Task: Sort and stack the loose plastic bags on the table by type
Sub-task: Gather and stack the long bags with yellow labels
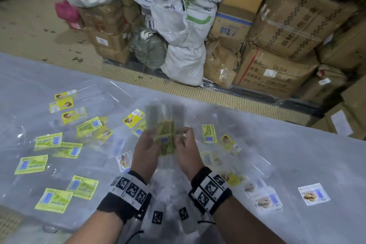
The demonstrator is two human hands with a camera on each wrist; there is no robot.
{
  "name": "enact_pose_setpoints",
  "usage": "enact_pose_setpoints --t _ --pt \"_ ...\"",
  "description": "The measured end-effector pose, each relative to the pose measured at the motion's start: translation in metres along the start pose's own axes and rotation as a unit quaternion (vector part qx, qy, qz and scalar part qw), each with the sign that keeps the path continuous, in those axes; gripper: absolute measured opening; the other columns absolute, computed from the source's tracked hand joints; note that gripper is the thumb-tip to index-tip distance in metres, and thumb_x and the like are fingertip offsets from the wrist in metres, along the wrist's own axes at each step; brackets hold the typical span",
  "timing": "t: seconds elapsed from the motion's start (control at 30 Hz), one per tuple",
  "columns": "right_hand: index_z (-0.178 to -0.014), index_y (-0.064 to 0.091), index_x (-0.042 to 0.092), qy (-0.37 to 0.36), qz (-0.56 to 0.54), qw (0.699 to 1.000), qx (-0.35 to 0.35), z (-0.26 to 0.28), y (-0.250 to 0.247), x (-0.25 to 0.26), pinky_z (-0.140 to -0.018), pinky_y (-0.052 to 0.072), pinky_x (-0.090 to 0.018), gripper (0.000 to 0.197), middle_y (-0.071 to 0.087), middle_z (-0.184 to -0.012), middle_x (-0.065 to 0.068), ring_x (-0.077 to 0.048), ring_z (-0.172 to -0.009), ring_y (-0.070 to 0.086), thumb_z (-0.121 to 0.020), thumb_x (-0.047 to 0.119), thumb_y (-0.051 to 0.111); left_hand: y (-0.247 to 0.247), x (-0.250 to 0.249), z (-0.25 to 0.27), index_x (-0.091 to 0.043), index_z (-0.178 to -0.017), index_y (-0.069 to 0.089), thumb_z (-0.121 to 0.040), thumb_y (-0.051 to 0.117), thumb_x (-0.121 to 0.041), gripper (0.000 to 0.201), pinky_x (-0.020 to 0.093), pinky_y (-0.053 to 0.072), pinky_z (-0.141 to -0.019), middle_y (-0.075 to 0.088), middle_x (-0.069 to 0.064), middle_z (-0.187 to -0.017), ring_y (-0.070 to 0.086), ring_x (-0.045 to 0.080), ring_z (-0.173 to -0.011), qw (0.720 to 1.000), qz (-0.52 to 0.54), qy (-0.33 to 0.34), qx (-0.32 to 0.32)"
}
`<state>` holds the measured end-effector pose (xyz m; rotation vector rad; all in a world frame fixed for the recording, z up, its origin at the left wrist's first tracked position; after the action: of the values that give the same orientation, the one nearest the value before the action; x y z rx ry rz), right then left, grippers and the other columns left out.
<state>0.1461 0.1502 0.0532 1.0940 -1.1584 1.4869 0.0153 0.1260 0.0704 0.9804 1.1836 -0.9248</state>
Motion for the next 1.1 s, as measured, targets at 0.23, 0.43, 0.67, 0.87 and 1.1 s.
enact_pose_setpoints --t 0.23,0.43,0.67,0.87,1.1 --pt "-0.103 0.036 0.034 -0.057 0.032 0.998 -0.012 -0.030 0.057 0.035 -0.071 0.043 -0.026 0.023 0.054 -0.081 0.029 -0.001 -0.066 0.048 -0.103 0.012 0.036 -0.055 -0.026 -0.060 -0.041 -0.114 0.062 -0.083 0.060 -0.023 0.036 0.049 0.046 -0.102 0.064 -0.003 -0.123 0.058 0.019 -0.117 0.998 -0.050 0.018 0.030" --pt "-0.138 0.033 0.018 0.002 0.077 0.996 -0.051 -0.030 0.089 0.017 -0.084 0.043 -0.026 0.037 0.058 -0.112 -0.005 -0.025 -0.101 0.058 -0.102 0.007 0.036 -0.072 0.006 -0.081 -0.032 -0.129 0.058 -0.088 0.066 -0.026 0.042 0.047 0.045 -0.105 0.061 -0.006 -0.130 0.056 0.014 -0.122 0.992 -0.074 -0.027 0.097" --pt "-0.132 0.035 0.023 0.041 0.126 0.987 -0.094 -0.038 0.089 0.002 -0.069 0.047 -0.034 0.028 0.061 -0.092 -0.007 -0.026 -0.078 0.059 -0.104 0.018 0.031 -0.070 0.008 -0.095 -0.011 -0.129 0.054 -0.099 0.049 -0.010 0.031 0.025 0.035 -0.087 0.054 -0.002 -0.108 0.050 0.019 -0.109 0.967 -0.217 -0.026 0.131" --pt "-0.094 0.046 0.022 0.069 0.120 0.988 -0.068 -0.047 0.068 -0.019 -0.064 0.042 -0.034 0.008 0.046 -0.070 0.000 -0.014 -0.061 0.046 -0.101 0.021 0.041 -0.063 0.017 -0.097 -0.024 -0.092 0.060 -0.094 0.050 -0.010 0.017 0.030 0.045 -0.065 0.059 -0.004 -0.072 0.056 0.023 -0.070 0.969 -0.168 -0.061 0.168" --pt "-0.090 0.069 0.026 0.134 0.221 0.956 -0.141 -0.052 -0.026 -0.042 -0.087 0.053 -0.032 0.017 0.069 -0.100 0.002 -0.020 -0.091 0.065 -0.094 0.017 0.055 -0.064 0.064 -0.083 -0.029 -0.115 0.059 -0.085 0.048 -0.010 0.037 0.026 0.047 -0.074 0.069 0.009 -0.104 0.063 0.025 -0.096 0.943 -0.219 -0.150 0.199"
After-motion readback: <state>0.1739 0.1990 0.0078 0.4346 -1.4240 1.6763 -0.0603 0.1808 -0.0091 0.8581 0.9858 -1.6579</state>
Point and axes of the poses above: each hand's wrist, its own z-axis away from the middle knuckle, its own y-axis out of the palm, x = y × z, the point moved 9 cm from there along -z, towards the middle knuckle
